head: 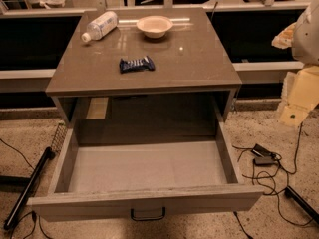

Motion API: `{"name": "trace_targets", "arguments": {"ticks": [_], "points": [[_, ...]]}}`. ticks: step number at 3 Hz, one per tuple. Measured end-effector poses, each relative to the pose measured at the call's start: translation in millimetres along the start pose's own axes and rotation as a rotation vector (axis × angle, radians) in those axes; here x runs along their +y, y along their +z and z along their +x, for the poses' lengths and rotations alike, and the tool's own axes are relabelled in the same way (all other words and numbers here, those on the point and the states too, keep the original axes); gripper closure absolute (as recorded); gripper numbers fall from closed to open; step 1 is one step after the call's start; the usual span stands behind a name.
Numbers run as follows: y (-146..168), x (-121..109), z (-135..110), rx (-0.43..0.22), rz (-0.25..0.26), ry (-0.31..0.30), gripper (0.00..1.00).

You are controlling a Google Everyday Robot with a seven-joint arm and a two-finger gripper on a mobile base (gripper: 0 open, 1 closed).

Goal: Place rxbar blueberry into top drawer

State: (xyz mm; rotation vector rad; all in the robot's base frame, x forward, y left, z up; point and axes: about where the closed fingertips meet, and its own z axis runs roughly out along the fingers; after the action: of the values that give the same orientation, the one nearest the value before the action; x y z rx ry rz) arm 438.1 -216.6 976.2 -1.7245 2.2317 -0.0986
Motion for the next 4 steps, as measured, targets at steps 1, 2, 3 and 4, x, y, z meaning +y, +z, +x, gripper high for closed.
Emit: {"name": "trace_targets", "arguments": {"ticks": [1, 2, 3, 4], "points": [[-1.2, -0.6, -1.3, -0.006, 0.002, -0.001, 0.00], [21.0, -22.9, -39.8, -0.078, -0.024, -0.063, 0.00], [57.6, -64.1, -101.8, -0.149, -0.075, -0.147, 0.00], [89.8, -99.3, -160.6, -0.179, -0.120, -0.215, 0.00]]}}
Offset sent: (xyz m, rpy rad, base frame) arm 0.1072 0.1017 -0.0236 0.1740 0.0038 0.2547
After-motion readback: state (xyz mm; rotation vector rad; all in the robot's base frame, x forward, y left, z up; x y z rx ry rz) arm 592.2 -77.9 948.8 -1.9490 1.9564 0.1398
